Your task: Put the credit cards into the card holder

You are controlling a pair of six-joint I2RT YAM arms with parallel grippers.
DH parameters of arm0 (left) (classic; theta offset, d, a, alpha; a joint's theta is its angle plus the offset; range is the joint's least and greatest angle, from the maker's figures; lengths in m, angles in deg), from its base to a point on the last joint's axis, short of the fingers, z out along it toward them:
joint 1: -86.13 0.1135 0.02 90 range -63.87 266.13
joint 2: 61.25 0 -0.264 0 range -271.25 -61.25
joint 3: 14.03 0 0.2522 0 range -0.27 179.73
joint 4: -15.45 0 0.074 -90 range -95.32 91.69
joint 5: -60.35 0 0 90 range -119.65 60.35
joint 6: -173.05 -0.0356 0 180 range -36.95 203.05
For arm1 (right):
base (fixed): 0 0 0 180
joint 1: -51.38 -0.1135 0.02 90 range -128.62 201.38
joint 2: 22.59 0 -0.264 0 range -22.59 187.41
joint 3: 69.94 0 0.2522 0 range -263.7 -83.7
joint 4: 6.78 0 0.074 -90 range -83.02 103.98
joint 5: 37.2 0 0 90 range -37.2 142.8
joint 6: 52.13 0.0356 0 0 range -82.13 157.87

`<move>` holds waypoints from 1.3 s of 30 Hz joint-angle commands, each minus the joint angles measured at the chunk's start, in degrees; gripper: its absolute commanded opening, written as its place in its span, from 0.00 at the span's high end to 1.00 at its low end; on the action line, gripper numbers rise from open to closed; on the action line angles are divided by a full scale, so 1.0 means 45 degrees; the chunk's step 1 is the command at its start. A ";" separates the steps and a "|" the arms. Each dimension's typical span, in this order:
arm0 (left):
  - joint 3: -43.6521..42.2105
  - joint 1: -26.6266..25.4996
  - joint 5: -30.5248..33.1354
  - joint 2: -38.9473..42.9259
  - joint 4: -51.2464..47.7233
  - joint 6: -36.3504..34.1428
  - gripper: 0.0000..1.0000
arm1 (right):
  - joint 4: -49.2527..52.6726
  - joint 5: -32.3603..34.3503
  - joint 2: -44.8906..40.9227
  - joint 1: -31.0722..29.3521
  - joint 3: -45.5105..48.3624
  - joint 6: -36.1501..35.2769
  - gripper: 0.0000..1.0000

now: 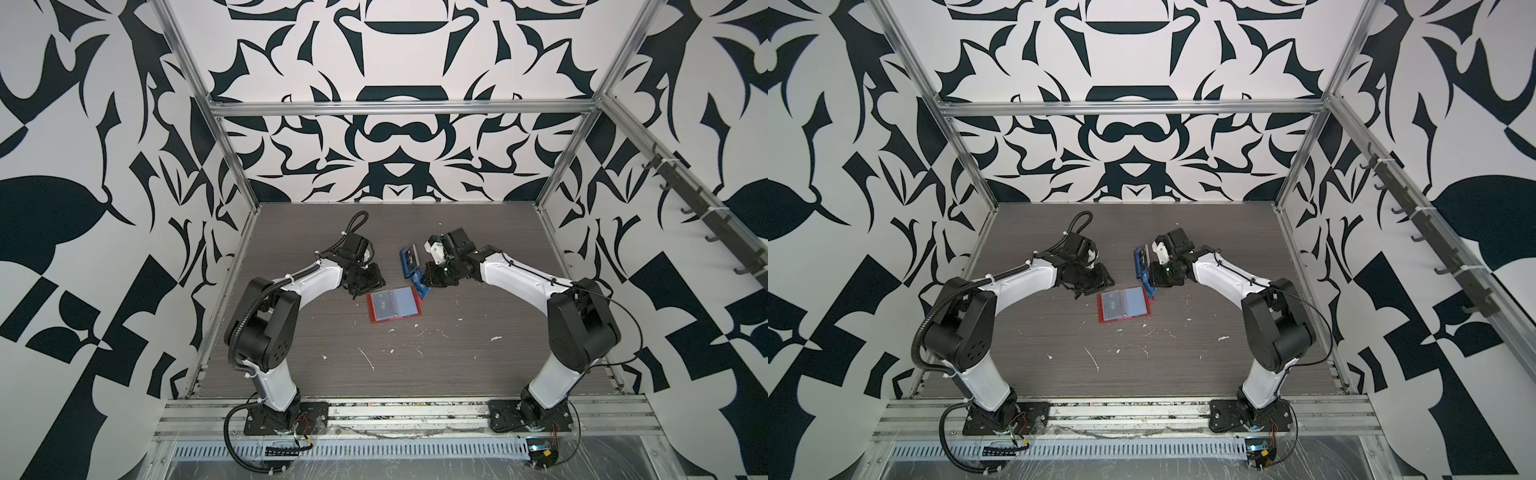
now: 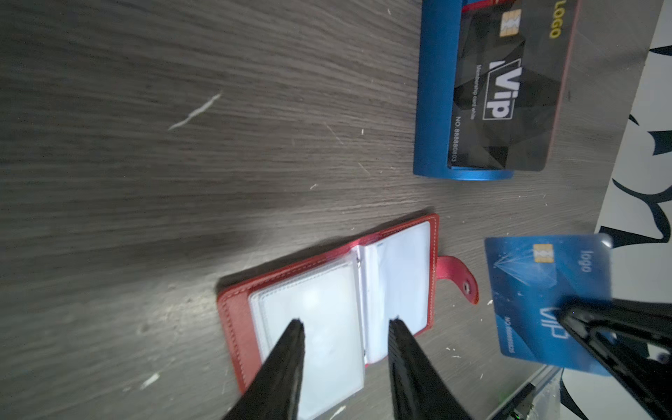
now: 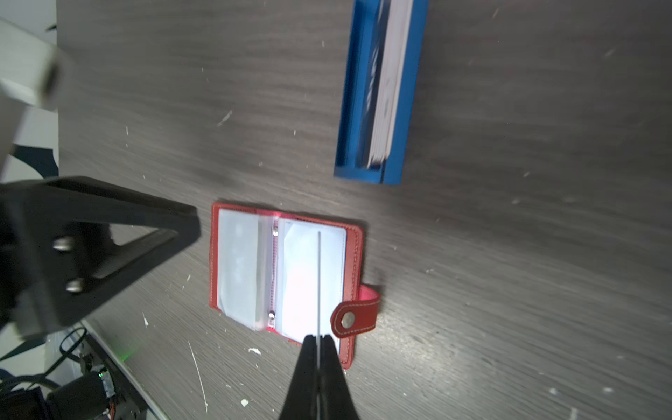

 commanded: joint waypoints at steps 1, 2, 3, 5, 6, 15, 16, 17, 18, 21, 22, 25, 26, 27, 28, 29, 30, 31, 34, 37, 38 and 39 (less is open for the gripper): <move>-0.0681 -0.0024 0.0845 0.0829 0.0164 0.0143 0.58 | -0.1502 -0.0637 -0.0629 -0.0246 0.0590 0.0548 1.00; -0.0890 -0.0012 0.1097 0.0995 0.0145 0.0193 0.59 | -0.1745 -0.0740 -0.0649 -0.0284 0.0803 0.0668 1.00; -0.1079 -0.0016 0.1204 0.1135 0.0165 0.0213 0.59 | -0.1922 -0.0834 -0.0649 -0.0328 0.0935 0.0721 1.00; -0.1477 -0.0030 0.1562 0.1489 0.0148 0.0248 0.59 | -0.2333 -0.0923 -0.0681 -0.0428 0.1235 0.0868 1.00; -0.1665 -0.0024 0.1669 0.1646 0.0165 0.0268 0.59 | -0.2502 -0.0969 -0.0678 -0.0477 0.1340 0.0903 1.00; -0.3126 -0.0027 0.1537 0.1967 0.1120 0.0424 0.61 | -0.3804 -0.1336 -0.0531 -0.0880 0.2045 0.1325 1.00; -0.3278 -0.0012 0.1438 0.1904 0.1259 0.0460 0.61 | -0.3910 -0.1310 -0.0466 -0.0905 0.2127 0.1391 1.00; -0.3392 -0.0019 0.1315 0.1827 0.1421 0.0468 0.61 | -0.4002 -0.1289 -0.0418 -0.0922 0.2211 0.1465 1.00; -0.3472 -0.0012 0.1136 0.1761 0.1605 0.0467 0.61 | -0.4052 -0.1291 -0.0361 -0.0963 0.2266 0.1509 1.00; -0.3722 -0.0015 0.0686 0.1577 0.2205 0.0525 0.62 | -0.4249 -0.1250 -0.0263 -0.1099 0.2413 0.1574 1.00; -0.3769 -0.0022 0.0630 0.1507 0.2348 0.0560 0.62 | -0.4293 -0.1249 -0.0222 -0.1115 0.2450 0.1593 1.00; -0.3850 -0.0011 0.0448 0.1251 0.2620 0.0677 0.64 | -0.4531 -0.1439 -0.0025 -0.1176 0.2463 0.1688 1.00; -0.3877 -0.0016 0.0387 0.1166 0.2719 0.0717 0.65 | -0.4618 -0.1497 0.0031 -0.1191 0.2457 0.1730 1.00; -0.3900 -0.0022 0.0357 0.1100 0.2784 0.0740 0.66 | -0.4714 -0.1520 0.0081 -0.1198 0.2454 0.1764 1.00; -0.3899 -0.0023 0.0376 0.1058 0.2791 0.0778 0.67 | -0.4797 -0.1553 0.0140 -0.1212 0.2446 0.1806 1.00; -0.3901 -0.0021 0.0400 0.1014 0.2809 0.0813 0.68 | -0.4852 -0.1611 0.0204 -0.1212 0.2416 0.1837 1.00; -0.3901 -0.0019 0.0419 0.0972 0.2821 0.0834 0.69 | -0.4911 -0.1656 0.0261 -0.1232 0.2405 0.1862 1.00; -0.3908 -0.0016 0.0432 0.0937 0.2830 0.0867 0.70 | -0.4940 -0.1684 0.0320 -0.1235 0.2400 0.1884 1.00; -0.3942 -0.0022 0.0486 0.0803 0.2869 0.0939 0.72 | -0.5031 -0.1678 0.0459 -0.1232 0.2362 0.1943 1.00; -0.3956 -0.0026 0.0481 0.0711 0.2918 0.0995 0.74 | -0.5093 -0.1698 0.0579 -0.1261 0.2350 0.1945 1.00; -0.3957 -0.0029 0.0478 0.0688 0.2928 0.0993 0.75 | -0.5112 -0.1735 0.0629 -0.1263 0.2346 0.1945 1.00; -0.3957 -0.0025 0.0447 0.0664 0.2946 0.0990 0.76 | -0.5143 -0.1766 0.0676 -0.1256 0.2353 0.1943 1.00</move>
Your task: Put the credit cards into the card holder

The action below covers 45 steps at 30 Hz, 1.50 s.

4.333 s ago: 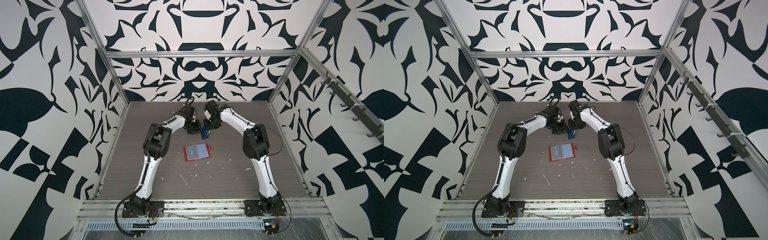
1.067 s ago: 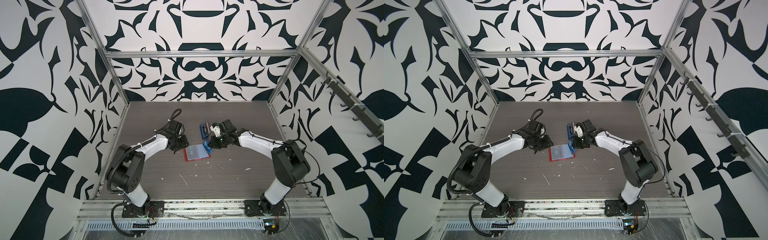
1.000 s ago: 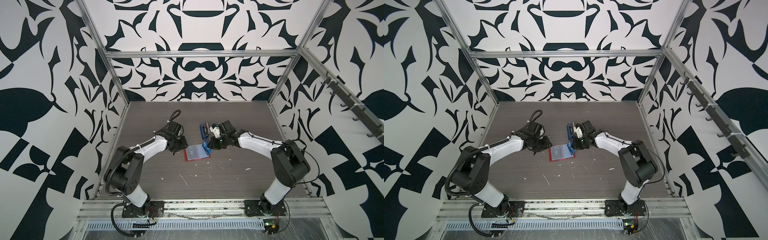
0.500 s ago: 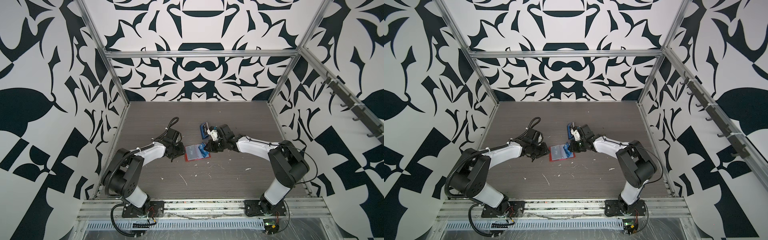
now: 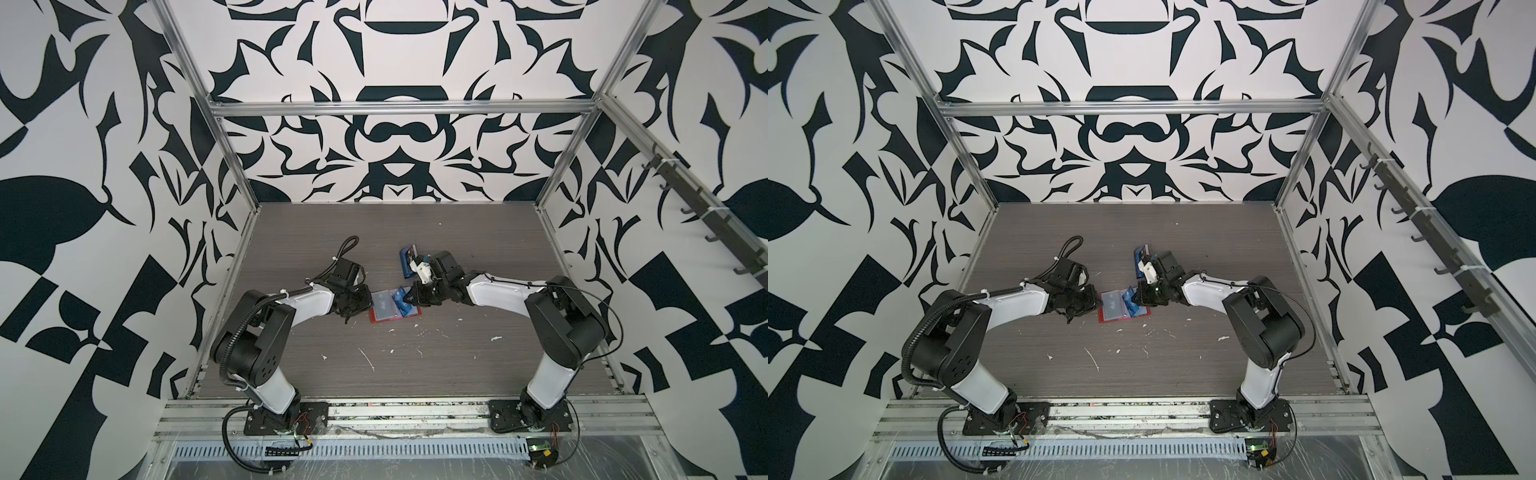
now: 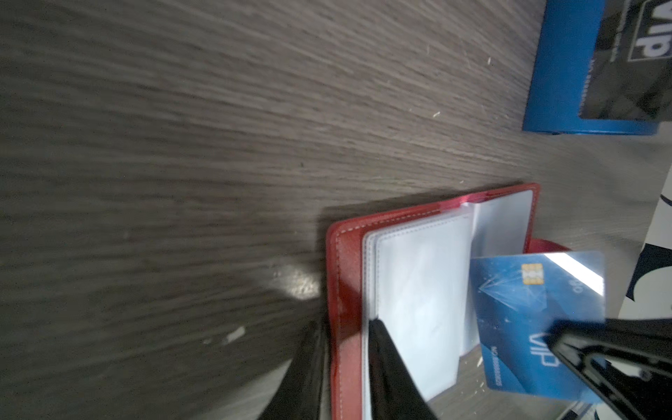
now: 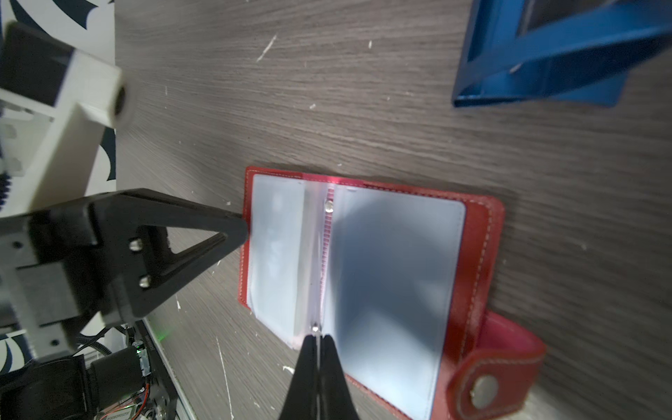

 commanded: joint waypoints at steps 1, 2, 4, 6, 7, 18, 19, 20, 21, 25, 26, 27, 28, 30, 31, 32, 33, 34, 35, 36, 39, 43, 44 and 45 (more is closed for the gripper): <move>-0.0197 -0.0017 -0.0062 -0.0322 -0.0013 0.0145 0.78 | -0.0462 -0.0288 -0.0060 -0.0075 -0.0141 0.0085 1.00; -0.0188 -0.0030 -0.0062 -0.0362 -0.0015 0.0145 0.78 | -0.0501 -0.0333 -0.0008 -0.0085 -0.0146 0.0102 1.00; -0.0198 -0.0022 -0.0042 -0.0435 -0.0015 0.0145 0.86 | -0.0614 -0.0419 0.0070 -0.0101 -0.0139 0.0123 1.00; -0.0217 -0.0030 -0.0024 -0.0460 -0.0034 0.0126 0.90 | -0.0704 -0.0501 0.0179 -0.0098 -0.0160 0.0143 1.00; -0.0198 -0.0024 -0.0019 -0.0500 -0.0035 0.0116 0.92 | -0.0752 -0.0547 0.0226 -0.0113 -0.0165 0.0142 1.00; -0.0079 -0.0045 -0.0092 -0.0734 -0.0113 0.0026 1.00 | -0.1108 -0.0744 0.0510 -0.0125 -0.0170 0.0241 1.00; -0.0061 -0.0036 -0.0100 -0.0755 -0.0132 -0.0001 1.00 | -0.1148 -0.0763 0.0503 -0.0133 -0.0165 0.0241 1.00; -0.0025 -0.0032 -0.0129 -0.0771 -0.0152 -0.0021 1.00 | -0.1166 -0.0745 0.0495 -0.0125 -0.0165 0.0241 1.00; -0.0013 -0.0030 -0.0182 -0.0792 -0.0157 -0.0058 1.00 | -0.1198 -0.0731 0.0446 -0.0125 -0.0128 0.0241 1.00; 0.0094 -0.0030 -0.0293 -0.0853 -0.0250 -0.0200 1.00 | -0.1333 -0.0386 -0.0004 -0.0139 0.0109 0.0241 1.00; 0.0097 -0.0034 -0.0329 -0.0838 -0.0287 -0.0257 1.00 | -0.1352 -0.0292 -0.0139 -0.0125 0.0181 0.0245 1.00; 0.0117 -0.0030 -0.0396 -0.0841 -0.0307 -0.0329 1.00 | -0.1361 -0.0242 -0.0235 -0.0129 0.0229 0.0222 1.00; 0.0134 -0.0030 -0.0492 -0.0843 -0.0308 -0.0441 1.00 | -0.1295 -0.0203 -0.0304 -0.0125 0.0250 0.0139 1.00; 0.0185 -0.0041 -0.0621 -0.0797 -0.0385 -0.0628 1.00 | -0.1151 -0.0195 -0.0332 -0.0119 0.0245 0.0049 1.00; 0.0191 -0.0036 -0.0701 -0.0783 -0.0406 -0.0739 1.00 | -0.1149 -0.0197 -0.0335 -0.0107 0.0281 0.0046 1.00; 0.0195 -0.0051 -0.0760 -0.0765 -0.0425 -0.0835 1.00 | -0.1149 -0.0197 -0.0316 -0.0072 0.0301 0.0046 1.00; 0.0183 -0.0038 -0.0837 -0.0766 -0.0425 -0.0917 1.00 | -0.1149 -0.0197 -0.0299 -0.0050 0.0321 0.0046 1.00; 0.0188 -0.0031 -0.0931 -0.0754 -0.0425 -0.0989 1.00 | -0.1139 -0.0197 -0.0251 -0.0047 0.0324 0.0046 1.00; 0.0193 -0.0039 -0.0992 -0.0760 -0.0425 -0.1026 1.00 | -0.1144 -0.0268 -0.0188 -0.0036 0.0340 0.0046 1.00; 0.0192 -0.0044 -0.1027 -0.0777 -0.0425 -0.1045 1.00 | -0.1177 -0.0355 -0.0129 -0.0008 0.0328 0.0046 1.00; 0.0191 -0.0046 -0.1134 -0.0824 -0.0425 -0.1069 1.00 | -0.1269 -0.0583 0.0123 -0.0015 0.0303 0.0083 1.00; 0.0202 -0.0049 -0.1115 -0.0852 -0.0445 -0.1047 1.00 | -0.1769 -0.0760 0.0430 -0.0011 0.0395 0.0320 1.00; 0.0193 -0.0048 -0.1086 -0.0851 -0.0445 -0.1027 1.00 | -0.2000 -0.0764 0.0473 -0.0017 0.0467 0.0446 1.00; 0.0193 -0.0039 -0.1067 -0.0863 -0.0460 -0.0994 1.00 | -0.2204 -0.0764 0.0502 -0.0016 0.0548 0.0549 1.00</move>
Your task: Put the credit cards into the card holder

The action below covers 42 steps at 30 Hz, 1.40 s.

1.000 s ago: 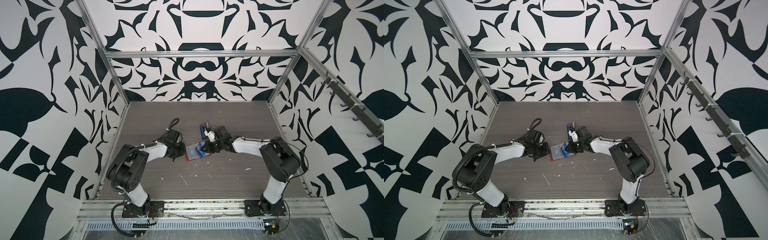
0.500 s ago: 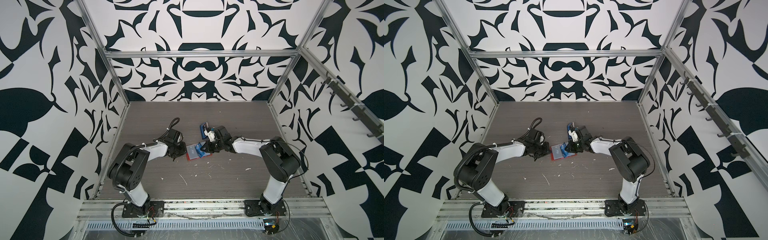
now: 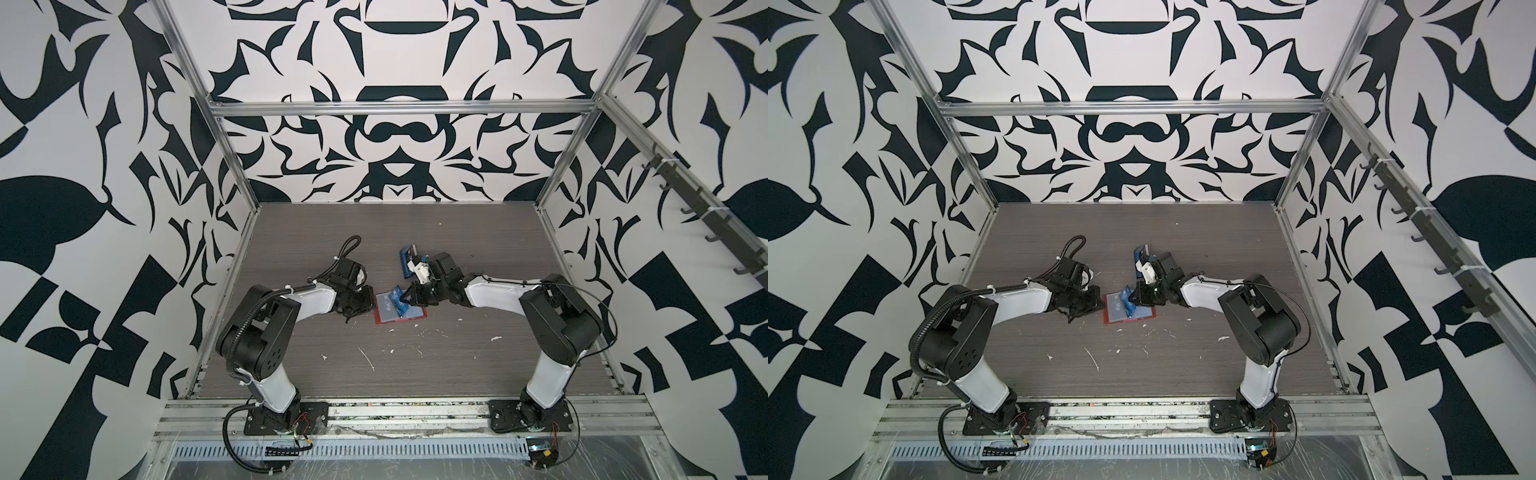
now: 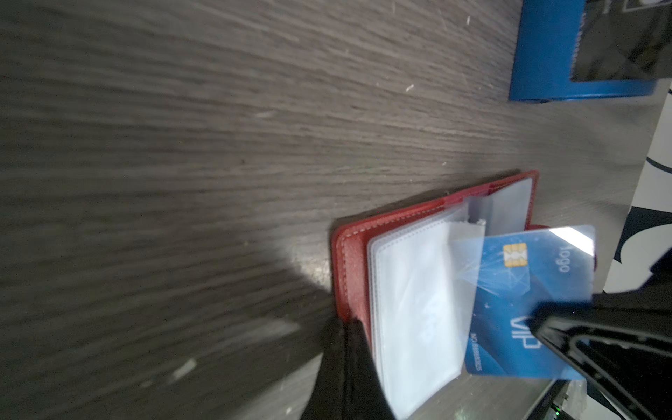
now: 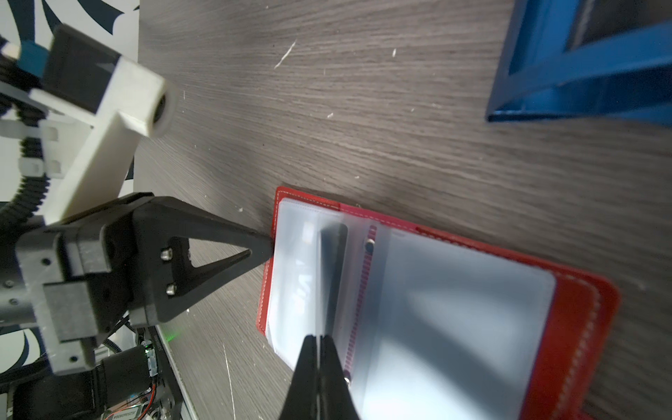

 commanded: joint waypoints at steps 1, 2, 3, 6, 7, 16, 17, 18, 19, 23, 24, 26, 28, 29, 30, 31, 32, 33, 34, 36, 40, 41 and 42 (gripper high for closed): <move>-0.0005 -0.0041 0.0127 -0.0284 -0.0705 -0.0075 1.00 | -0.0970 -0.0255 0.0153 0.0013 0.0322 0.0461 1.00; -0.0031 -0.0040 0.0242 -0.0248 -0.0727 0.0012 1.00 | -0.1232 -0.0215 0.0153 0.0011 0.0443 0.0617 1.00; -0.0079 -0.0041 0.0328 -0.0207 -0.0727 0.0081 1.00 | -0.1452 -0.0135 0.0134 0.0007 0.0588 0.0738 1.00; -0.0172 -0.0045 0.0379 -0.0193 -0.0621 0.0255 1.00 | -0.2014 0.0031 0.0153 0.0016 0.0928 0.1067 1.00; -0.0209 -0.0045 0.0354 -0.0187 -0.0574 0.0281 1.00 | -0.2232 0.0111 0.0143 0.0020 0.1058 0.1166 1.00; -0.0300 -0.0123 0.0388 -0.0193 -0.0454 0.0373 1.00 | -0.3820 0.0312 0.0273 0.0007 0.1818 0.2051 1.00; -0.0319 -0.0123 0.0388 -0.0199 -0.0437 0.0358 1.00 | -0.3903 0.0317 0.0290 0.0026 0.1863 0.2090 1.00; -0.0333 -0.0126 0.0378 -0.0187 -0.0434 0.0351 1.00 | -0.3939 0.0366 0.0290 0.0023 0.1892 0.2110 1.00; -0.0330 -0.0133 0.0373 -0.0203 -0.0424 0.0360 1.00 | -0.3959 0.0442 0.0290 0.0026 0.1930 0.2113 1.00; -0.0378 -0.0143 0.0368 -0.0214 -0.0395 0.0360 1.00 | -0.4042 0.0576 0.0349 0.0021 0.2038 0.2161 1.00; -0.0397 -0.0148 0.0387 -0.0209 -0.0395 0.0360 1.00 | -0.4041 0.0576 0.0348 0.0017 0.2058 0.2171 1.00; -0.0392 -0.0143 0.0408 -0.0213 -0.0395 0.0364 1.00 | -0.4054 0.0610 0.0387 0.0007 0.2155 0.2185 1.00; -0.0398 -0.0143 0.0446 -0.0215 -0.0395 0.0380 1.00 | -0.4133 0.0615 0.0426 -0.0031 0.2223 0.2240 1.00; -0.0397 -0.0148 0.0461 -0.0204 -0.0395 0.0390 1.00 | -0.4184 0.0668 0.0431 -0.0069 0.2267 0.2286 1.00; -0.0397 -0.0152 0.0460 -0.0222 -0.0376 0.0389 1.00 | -0.4210 0.0709 0.0445 -0.0086 0.2309 0.2332 1.00; -0.0406 -0.0152 0.0476 -0.0233 -0.0357 0.0408 1.00 | -0.4299 0.0742 0.0460 -0.0142 0.2349 0.2390 1.00; -0.0407 -0.0152 0.0495 -0.0238 -0.0346 0.0437 1.00 | -0.4381 0.0766 0.0482 -0.0148 0.2389 0.2472 1.00; -0.0413 -0.0143 0.0500 -0.0243 -0.0337 0.0450 1.00 | -0.4523 0.0767 0.0521 -0.0205 0.2426 0.2555 1.00; -0.0416 -0.0153 0.0515 -0.0243 -0.0289 0.0477 1.00 | -0.4674 0.0781 0.0570 -0.0245 0.2458 0.2645 1.00; -0.0475 -0.0144 0.0544 -0.0236 -0.0220 0.0536 1.00 | -0.4909 0.0808 0.0664 -0.0344 0.2506 0.2864 1.00; -0.0509 -0.0143 0.0612 -0.0243 -0.0161 0.0595 1.00 | -0.5111 0.0961 0.0719 -0.0554 0.2567 0.3103 1.00; -0.0514 -0.0143 0.0624 -0.0238 -0.0161 0.0595 1.00 | -0.5114 0.0986 0.0710 -0.0606 0.2576 0.3108 1.00; -0.0514 -0.0143 0.0631 -0.0244 -0.0161 0.0595 1.00 | -0.5081 0.0991 0.0691 -0.0636 0.2571 0.3121 1.00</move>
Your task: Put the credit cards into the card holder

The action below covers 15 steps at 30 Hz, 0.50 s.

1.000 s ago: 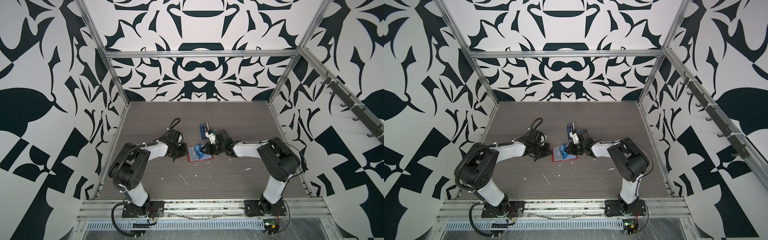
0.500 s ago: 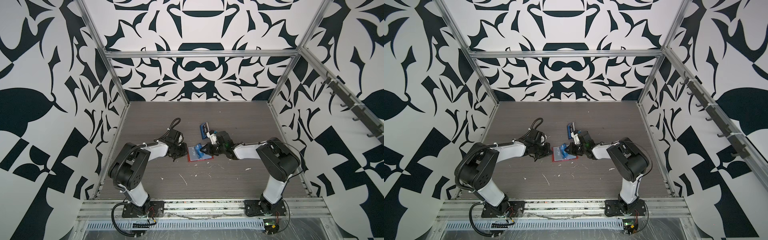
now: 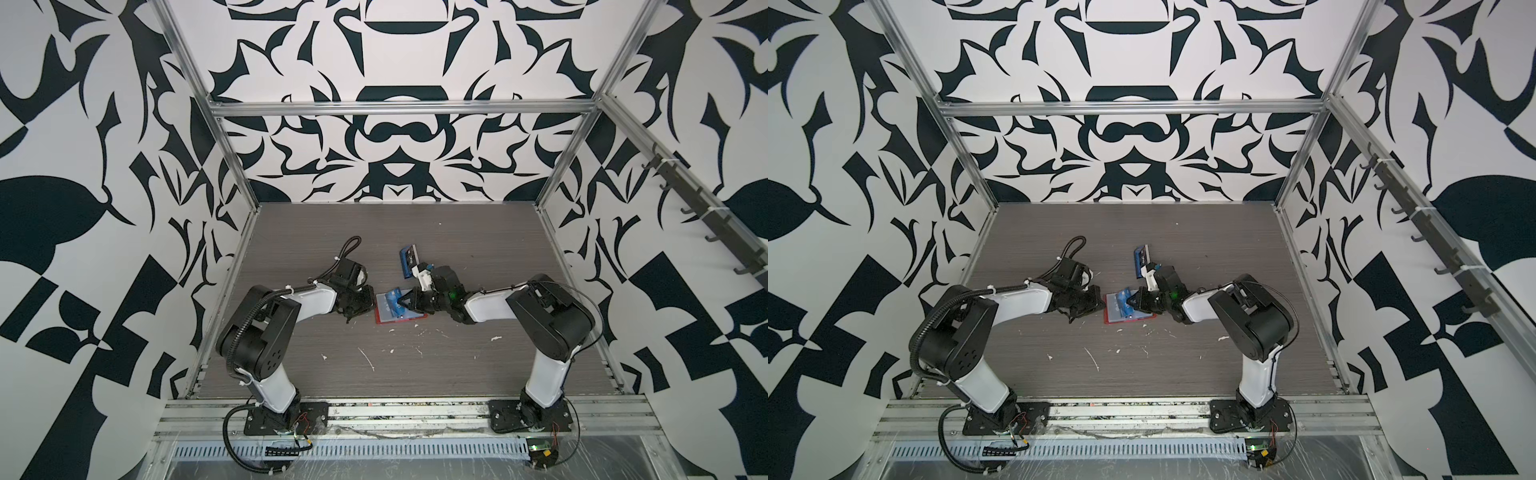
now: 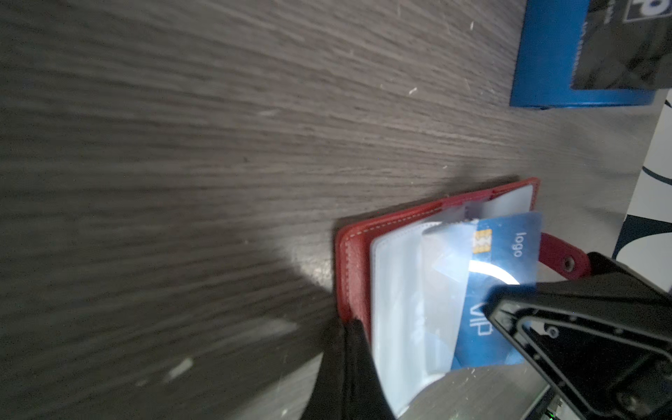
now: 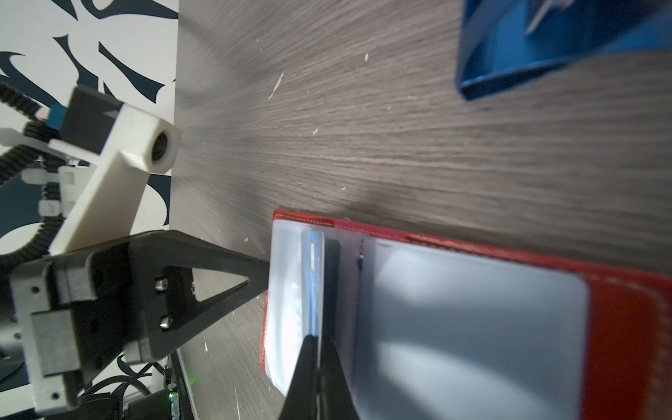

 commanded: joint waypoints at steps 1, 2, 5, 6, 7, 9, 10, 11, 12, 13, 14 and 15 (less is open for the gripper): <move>-0.0480 -0.0070 0.0470 -0.0228 -0.0292 0.0137 1.00 | 0.0339 0.0518 0.0117 -0.0292 0.0248 0.0174 1.00; -0.0469 -0.0067 0.0491 -0.0225 -0.0292 0.0138 1.00 | 0.0378 0.0564 0.0066 -0.0307 0.0284 0.0153 1.00; -0.0488 -0.0065 0.0525 -0.0224 -0.0292 0.0138 1.00 | 0.0787 0.0844 -0.0164 -0.0350 0.0279 0.0001 1.00; -0.0499 -0.0075 0.0530 -0.0209 -0.0292 0.0138 1.00 | 0.1011 0.0923 -0.0245 -0.0378 0.0232 -0.0095 0.98; -0.0500 -0.0065 0.0528 -0.0223 -0.0292 0.0134 1.00 | 0.1316 0.1030 -0.0333 -0.0403 0.0152 -0.0234 0.95; -0.0493 -0.0065 0.0527 -0.0229 -0.0292 0.0138 1.00 | 0.2091 0.1316 -0.0468 -0.0479 -0.0083 -0.0611 0.88; -0.0500 -0.0075 0.0520 -0.0224 -0.0275 0.0138 1.00 | 0.2469 0.1447 -0.0521 -0.0538 -0.0215 -0.0780 0.85; -0.0499 -0.0065 0.0540 -0.0234 -0.0272 0.0138 1.00 | 0.2847 0.1611 -0.0614 -0.0594 -0.0340 -0.0935 0.82; -0.0500 -0.0067 0.0543 -0.0242 -0.0272 0.0130 1.00 | 0.3138 0.1793 -0.0690 -0.0647 -0.0432 -0.1065 0.81; -0.0500 -0.0065 0.0530 -0.0229 -0.0272 0.0118 1.00 | 0.3418 0.1984 -0.0788 -0.0712 -0.0532 -0.1208 0.78; -0.0504 -0.0066 0.0530 -0.0224 -0.0272 0.0114 1.00 | 0.3849 0.2215 -0.0869 -0.0773 -0.0664 -0.1353 0.76; -0.0488 -0.0065 0.0529 -0.0224 -0.0282 0.0109 1.00 | 0.4177 0.2407 -0.0945 -0.0841 -0.0766 -0.1492 0.74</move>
